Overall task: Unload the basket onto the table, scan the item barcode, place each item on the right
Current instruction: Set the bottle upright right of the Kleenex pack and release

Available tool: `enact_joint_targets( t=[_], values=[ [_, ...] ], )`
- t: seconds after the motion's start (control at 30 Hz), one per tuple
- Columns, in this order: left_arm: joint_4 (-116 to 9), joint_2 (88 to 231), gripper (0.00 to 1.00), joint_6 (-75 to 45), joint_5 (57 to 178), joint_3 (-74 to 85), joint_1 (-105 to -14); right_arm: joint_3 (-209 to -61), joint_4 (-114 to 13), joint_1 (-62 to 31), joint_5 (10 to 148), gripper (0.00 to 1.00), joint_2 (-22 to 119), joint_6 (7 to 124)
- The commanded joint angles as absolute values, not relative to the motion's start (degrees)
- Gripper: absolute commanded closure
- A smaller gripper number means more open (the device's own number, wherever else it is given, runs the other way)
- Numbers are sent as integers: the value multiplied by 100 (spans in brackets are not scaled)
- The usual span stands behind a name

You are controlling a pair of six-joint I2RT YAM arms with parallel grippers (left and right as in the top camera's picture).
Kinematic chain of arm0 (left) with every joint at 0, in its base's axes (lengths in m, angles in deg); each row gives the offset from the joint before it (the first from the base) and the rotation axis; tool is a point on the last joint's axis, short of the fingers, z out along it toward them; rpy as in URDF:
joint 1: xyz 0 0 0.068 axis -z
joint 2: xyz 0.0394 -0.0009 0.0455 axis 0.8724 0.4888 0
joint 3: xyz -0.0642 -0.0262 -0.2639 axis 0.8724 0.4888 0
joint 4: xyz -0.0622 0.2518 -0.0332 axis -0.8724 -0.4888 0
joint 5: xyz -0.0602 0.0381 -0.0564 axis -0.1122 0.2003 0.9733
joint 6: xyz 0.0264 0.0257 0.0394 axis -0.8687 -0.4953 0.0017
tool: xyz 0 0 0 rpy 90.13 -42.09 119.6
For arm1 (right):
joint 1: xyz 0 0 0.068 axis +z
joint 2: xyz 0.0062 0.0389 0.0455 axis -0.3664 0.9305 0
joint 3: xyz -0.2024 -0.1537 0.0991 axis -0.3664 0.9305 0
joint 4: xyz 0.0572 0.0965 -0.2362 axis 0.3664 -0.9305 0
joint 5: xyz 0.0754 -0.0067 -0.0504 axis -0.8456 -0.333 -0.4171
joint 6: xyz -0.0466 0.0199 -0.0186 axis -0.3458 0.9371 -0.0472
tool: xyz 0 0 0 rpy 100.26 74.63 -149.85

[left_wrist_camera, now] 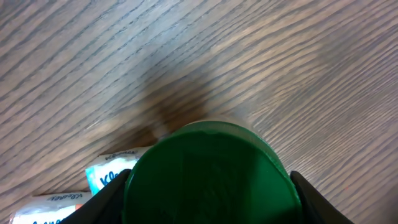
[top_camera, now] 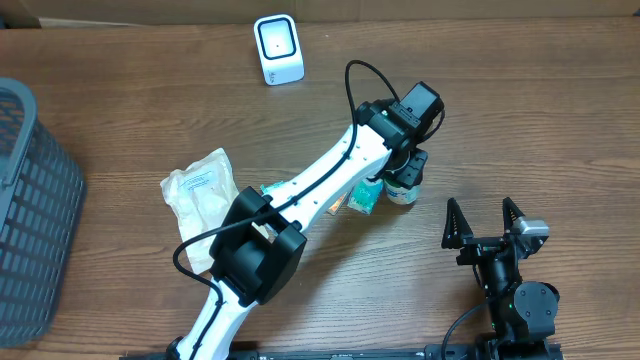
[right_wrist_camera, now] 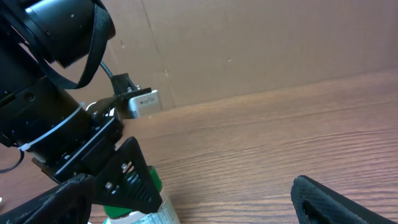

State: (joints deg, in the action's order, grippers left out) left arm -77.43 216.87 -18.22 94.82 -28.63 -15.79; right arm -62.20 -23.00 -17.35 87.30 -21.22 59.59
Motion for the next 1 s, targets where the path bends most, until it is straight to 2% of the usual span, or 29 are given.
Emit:
enact_joint_targets(
  t=[0.0, 0.1, 0.27, 0.47, 0.63, 0.8, 0.97],
  values=[
    [-7686, 21676, 45, -1736, 9388, -2885, -1544, -6159, -2263, -1740, 8754, 0, -2190, 5972],
    [-7640, 21705, 28, -1616, 9404, -2885, -1542, -6159, -2261, -1740, 8754, 0, -2190, 5972],
    [-7627, 21707, 15, -1616, 9404, -2885, -1535, -6159, -2263, -1740, 8754, 0, -2190, 5972],
    [-7673, 21632, 14, -1623, 9358, -3066, -1681, -6159, -2261, -1740, 8754, 0, -2190, 5972],
    [-8285, 21326, 13, -1736, 9351, -3929, -2158, -6159, -2263, -1740, 8754, 0, -2190, 5972],
    [-9417, 20953, 9, -2090, 9340, -5219, -3021, -6159, -2263, -1740, 8754, 0, -2190, 5972],
    [-10460, 20585, 0, -2377, 9342, -5955, -4103, -6159, -2263, -1740, 8754, 0, -2190, 5972]
  ],
)
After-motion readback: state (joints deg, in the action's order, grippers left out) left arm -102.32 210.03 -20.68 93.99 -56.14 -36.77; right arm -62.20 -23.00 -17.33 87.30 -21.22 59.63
